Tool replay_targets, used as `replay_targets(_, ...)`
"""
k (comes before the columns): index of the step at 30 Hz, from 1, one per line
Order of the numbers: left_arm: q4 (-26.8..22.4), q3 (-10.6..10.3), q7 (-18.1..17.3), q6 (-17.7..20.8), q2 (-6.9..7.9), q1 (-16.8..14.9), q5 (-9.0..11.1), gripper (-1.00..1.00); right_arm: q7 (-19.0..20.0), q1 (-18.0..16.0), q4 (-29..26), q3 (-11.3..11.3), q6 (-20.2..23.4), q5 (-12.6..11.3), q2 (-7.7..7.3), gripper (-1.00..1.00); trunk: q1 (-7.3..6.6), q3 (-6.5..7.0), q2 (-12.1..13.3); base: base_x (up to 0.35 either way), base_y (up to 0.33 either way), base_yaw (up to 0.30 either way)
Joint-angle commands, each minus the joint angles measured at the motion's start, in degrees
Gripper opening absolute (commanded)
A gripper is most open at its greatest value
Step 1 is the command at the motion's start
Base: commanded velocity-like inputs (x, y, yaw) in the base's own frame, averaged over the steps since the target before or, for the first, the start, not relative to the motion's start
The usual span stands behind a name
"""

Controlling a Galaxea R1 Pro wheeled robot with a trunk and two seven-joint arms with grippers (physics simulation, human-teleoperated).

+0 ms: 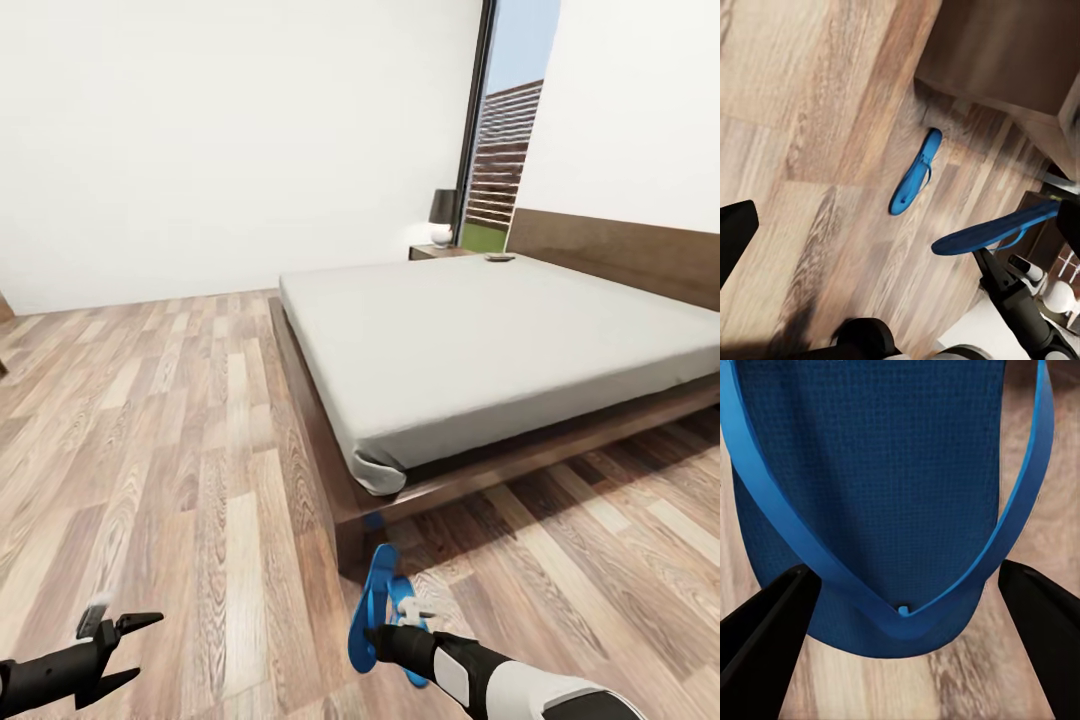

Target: In the bedroom, move the book from the bed onto either nightstand, and place the two sandals side by side next to the bed.

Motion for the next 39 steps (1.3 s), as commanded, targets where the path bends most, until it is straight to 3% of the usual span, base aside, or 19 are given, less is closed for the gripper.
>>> replay_targets(1,0.00,-0.49,-0.31,0.28,0.02,-0.03,0.41,1.00,0.23,-0.08,0.13,0.40,0.08,-0.56,0.01,-1.00,-0.01,-0.07,-0.02,0.000,0.000,0.151)
replay_targets(30,-0.08,-0.49,-1.13,0.42,-0.04,-0.03,0.32,1.00,0.30,-0.07,0.15,0.32,0.12,-0.05,-0.84,-1.00,-0.01,-0.55,-0.02,0.000,0.000,0.112)
replay_targets(33,-0.11,-0.49,-1.10,0.50,-0.06,-0.03,0.27,1.00,0.31,-0.08,0.13,0.71,0.09,0.87,-1.38,-1.00,-0.01,-0.55,-0.02,0.000,0.000,0.005)
replay_targets(39,-0.05,-0.49,-1.07,0.75,-0.07,-0.03,0.31,1.00,0.18,-0.05,0.10,1.52,0.20,5.60,-2.87,-1.00,-0.01,-0.55,-0.02,0.000,0.000,0.001)
